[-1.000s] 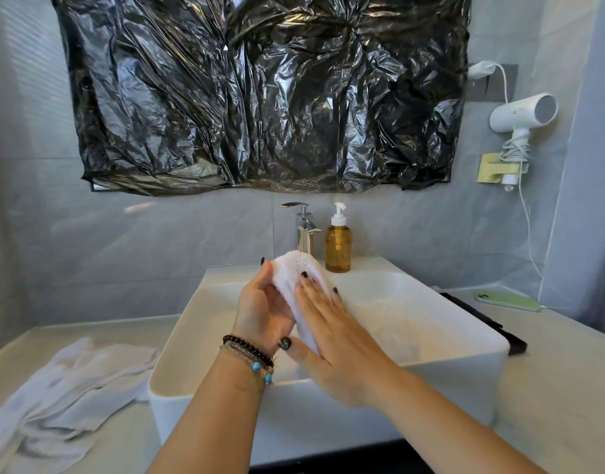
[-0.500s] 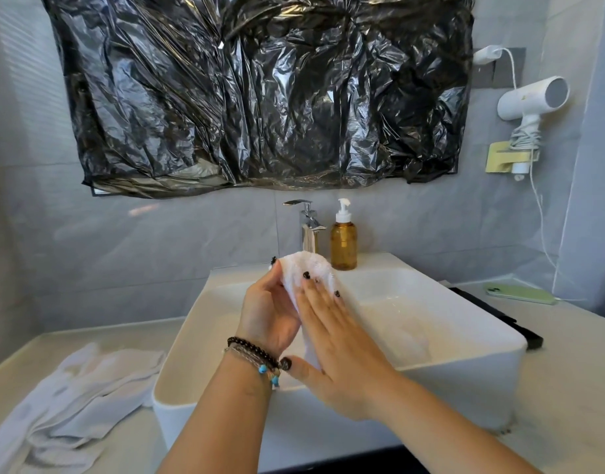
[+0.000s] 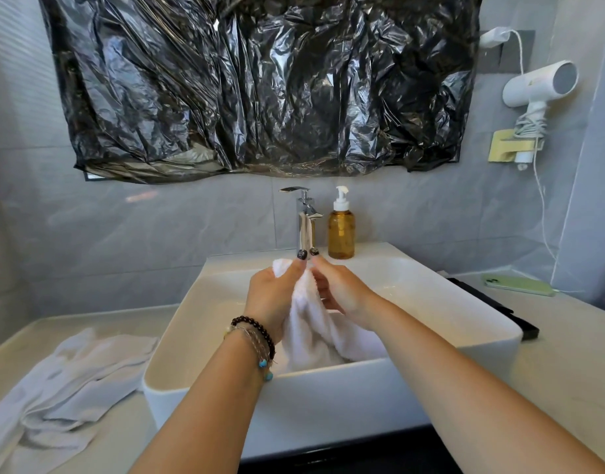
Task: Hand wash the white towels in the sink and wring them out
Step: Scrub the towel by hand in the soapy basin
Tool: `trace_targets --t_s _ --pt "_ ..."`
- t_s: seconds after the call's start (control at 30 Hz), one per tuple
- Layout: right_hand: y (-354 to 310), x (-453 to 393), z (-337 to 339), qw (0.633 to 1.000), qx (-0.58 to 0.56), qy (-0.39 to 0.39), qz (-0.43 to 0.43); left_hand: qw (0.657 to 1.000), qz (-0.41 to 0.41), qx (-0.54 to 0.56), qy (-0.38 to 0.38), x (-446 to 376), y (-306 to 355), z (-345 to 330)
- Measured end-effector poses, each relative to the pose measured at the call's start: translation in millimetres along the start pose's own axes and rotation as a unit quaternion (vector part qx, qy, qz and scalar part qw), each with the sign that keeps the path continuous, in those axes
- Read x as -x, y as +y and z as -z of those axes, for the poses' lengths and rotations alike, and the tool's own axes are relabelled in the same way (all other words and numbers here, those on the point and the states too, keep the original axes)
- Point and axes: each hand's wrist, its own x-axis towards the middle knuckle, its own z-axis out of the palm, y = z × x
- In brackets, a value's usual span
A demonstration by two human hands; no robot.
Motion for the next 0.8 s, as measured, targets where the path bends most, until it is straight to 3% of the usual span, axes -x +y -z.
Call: trace_targets --t_s 0.13,0.27,0.4,0.5,0.63,0.8 --pt "0.5 -5.7 3.6 0.996 0.075 -0.038 -0.009 0.997 -0.026 -0.070 0.009 0.0 -1.1 -1.7" --pt "-2.0 5.6 30.5 0.998 -0.008 -0.067 0.003 0.993 -0.054 -0.098 -0.032 1.3 0.0 1.6" --pt "-33.2 20.0 65.0 0.995 -0.001 -0.085 0.049 0.969 -0.075 -0.141 -0.189 -0.2 2.0 5.8" --pt "-64.2 14.6 79.1 0.991 0.090 -0.035 0.091 0.953 -0.059 -0.151 -0.257 -8.4 4.2 6.2" --pt "-95.9 0.4 78.8 0.968 0.182 0.064 0.162 0.941 -0.072 -0.229 -0.241 -22.6 23.6 -0.4" --pt "-138.1 -16.4 78.5 0.918 0.196 0.202 0.278 0.895 -0.239 -0.359 -0.110 -43.2 102.2 -14.1"
